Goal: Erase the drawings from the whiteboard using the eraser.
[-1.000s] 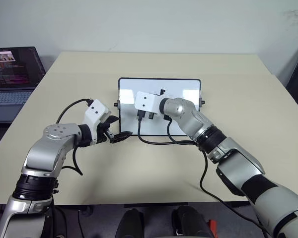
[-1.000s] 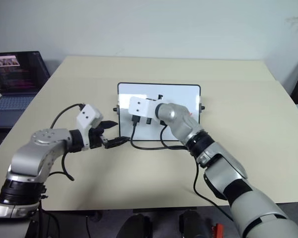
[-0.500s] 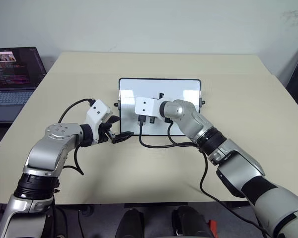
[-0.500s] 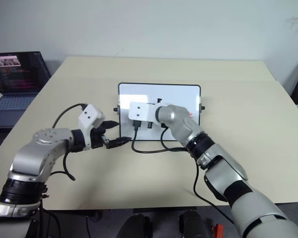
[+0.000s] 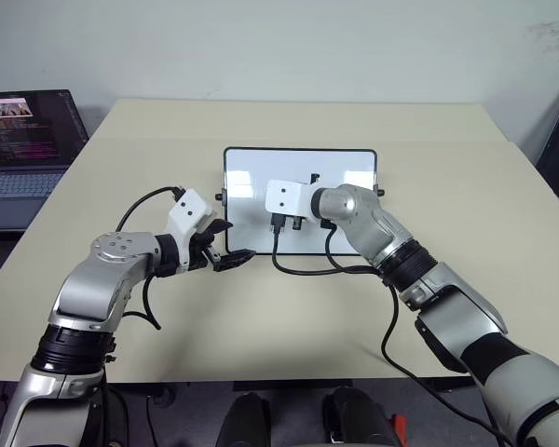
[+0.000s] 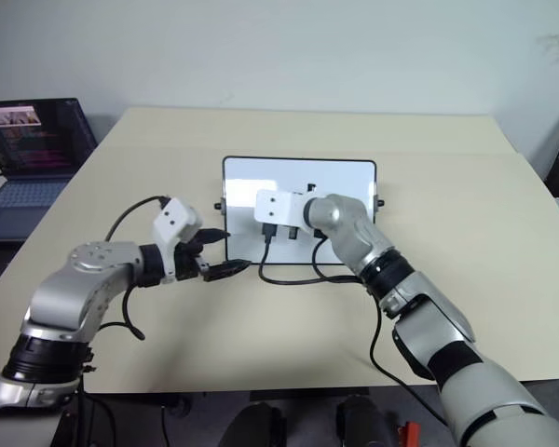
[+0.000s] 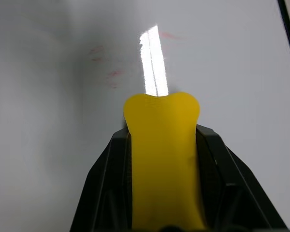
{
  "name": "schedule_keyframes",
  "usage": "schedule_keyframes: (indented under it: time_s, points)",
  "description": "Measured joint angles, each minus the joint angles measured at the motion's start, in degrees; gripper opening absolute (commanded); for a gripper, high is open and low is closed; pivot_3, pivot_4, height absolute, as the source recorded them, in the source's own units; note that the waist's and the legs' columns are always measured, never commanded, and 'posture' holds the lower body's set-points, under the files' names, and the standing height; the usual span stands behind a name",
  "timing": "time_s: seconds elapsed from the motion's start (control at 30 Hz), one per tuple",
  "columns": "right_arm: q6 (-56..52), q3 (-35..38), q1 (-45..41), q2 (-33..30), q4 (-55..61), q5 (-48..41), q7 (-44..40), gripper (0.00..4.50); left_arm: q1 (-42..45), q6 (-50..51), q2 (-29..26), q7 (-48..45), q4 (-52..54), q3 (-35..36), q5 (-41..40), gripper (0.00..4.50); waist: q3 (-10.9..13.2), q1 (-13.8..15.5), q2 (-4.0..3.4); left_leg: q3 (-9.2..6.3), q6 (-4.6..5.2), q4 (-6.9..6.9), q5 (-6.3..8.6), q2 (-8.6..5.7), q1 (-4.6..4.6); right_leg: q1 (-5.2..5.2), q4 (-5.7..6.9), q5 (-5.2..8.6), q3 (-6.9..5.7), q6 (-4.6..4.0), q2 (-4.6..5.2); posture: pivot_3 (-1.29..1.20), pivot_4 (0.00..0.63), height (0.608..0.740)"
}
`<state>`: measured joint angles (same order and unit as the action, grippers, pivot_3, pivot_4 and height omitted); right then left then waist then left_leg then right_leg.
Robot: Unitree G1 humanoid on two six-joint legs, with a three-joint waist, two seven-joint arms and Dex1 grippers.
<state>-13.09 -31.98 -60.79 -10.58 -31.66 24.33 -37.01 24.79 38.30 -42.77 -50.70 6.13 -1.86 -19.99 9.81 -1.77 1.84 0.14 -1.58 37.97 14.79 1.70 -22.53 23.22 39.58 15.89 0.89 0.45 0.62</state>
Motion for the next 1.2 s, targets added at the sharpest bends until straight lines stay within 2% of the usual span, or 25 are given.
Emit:
schedule_keyframes:
  time_s: [0.23, 0.37, 0.57, 0.67, 0.77, 0.83, 1.0, 1.1, 1.2]
  points:
    - [1.67, 1.40, -2.14, 1.62, -3.33, 1.06, 7.43, 1.36, 0.07, 0.00, 0.00, -0.05, 0.02, -0.02, -0.02, 4.50, 0.00, 0.02, 0.00, 0.00, 0.00, 0.00, -0.02, 0.01, 0.01, 0.03, 0.05, 0.00, 0.01, -0.02, -0.01, 0.00, 0.150, 0.740]
    - [1.81, 1.49, -2.07, 1.53, -3.03, 1.15, 6.28, 1.36, 0.07, 0.00, 0.00, -0.07, 0.02, -0.02, -0.03, 4.50, 0.00, -0.05, 0.00, 0.02, 0.00, -0.01, -0.02, 0.01, -0.02, 0.03, -0.02, 0.00, 0.02, -0.02, 0.00, 0.00, 0.150, 0.740]
    - [1.24, 0.20, 1.77, 1.50, 0.97, 1.17, -0.41, 1.36, 0.07, 0.00, 0.00, -0.09, 0.03, -0.02, -0.04, 4.50, 0.00, -0.07, 0.00, 0.01, 0.01, -0.03, -0.02, 0.01, -0.01, 0.02, -0.01, 0.01, 0.02, -0.02, -0.01, 0.00, 0.150, 0.740]
    - [1.30, 0.55, 1.79, 1.92, 0.66, 1.19, 0.70, 1.36, 0.07, -0.17, 0.00, -0.07, 0.01, -0.02, 0.02, 4.50, 0.01, -0.06, -0.01, 0.00, 0.01, -0.02, -0.02, 0.02, 0.00, 0.02, 0.00, 0.01, 0.01, -0.02, -0.01, 0.00, 0.150, 0.740]
    - [-1.89, 5.68, 2.13, 3.39, 1.60, -1.81, 3.26, 1.36, 0.31, -1.15, 0.21, 0.32, -0.26, 0.01, 0.17, 4.50, 0.05, 0.03, -0.02, -0.03, 0.00, -0.03, -0.02, 0.03, -0.12, 0.09, -0.03, 0.01, -0.03, -0.02, -0.01, 0.00, 0.150, 0.740]
    - [-6.02, 10.91, 3.58, 3.97, 6.32, -5.69, 3.36, 1.36, 0.39, -1.30, 0.25, 0.67, -0.78, 0.14, 0.19, 4.50, 0.05, 0.07, -0.02, -0.04, 0.00, -0.03, -0.01, 0.04, -0.29, 0.22, -0.12, 0.00, -0.03, -0.02, -0.01, 0.00, 0.150, 0.740]
    - [-24.43, 21.14, 12.74, 6.30, 31.83, -16.93, 1.79, 1.36, 0.86, -2.36, 1.94, 1.26, -1.48, 0.77, -0.14, 4.50, 0.05, 0.18, -0.02, -0.11, -0.03, -0.19, 0.04, 0.09, -0.62, 0.33, -0.58, 0.01, -0.12, -0.02, 0.02, 0.00, 0.150, 0.740]
    - [-33.20, 22.71, 18.85, 2.79, 46.30, -19.93, 0.80, 1.36, 1.40, -3.65, 2.95, 1.11, -1.58, 0.97, -0.31, 4.50, 0.05, 0.50, -0.02, -0.18, -0.07, -0.13, 0.08, -0.01, -0.77, 0.37, -0.66, 0.04, -0.21, 0.03, 0.15, 0.00, 0.150, 0.740]
    - [-40.06, 25.67, 24.84, -1.65, 55.04, -21.26, 1.63, 1.36, 2.05, -4.10, 3.10, 0.77, -1.92, 1.16, -0.30, 4.50, 0.05, 0.43, -0.02, -0.08, -0.06, -0.08, 0.08, -0.13, -0.74, 0.36, -0.61, 0.05, -0.13, 0.05, 0.25, 0.00, 0.150, 0.740]
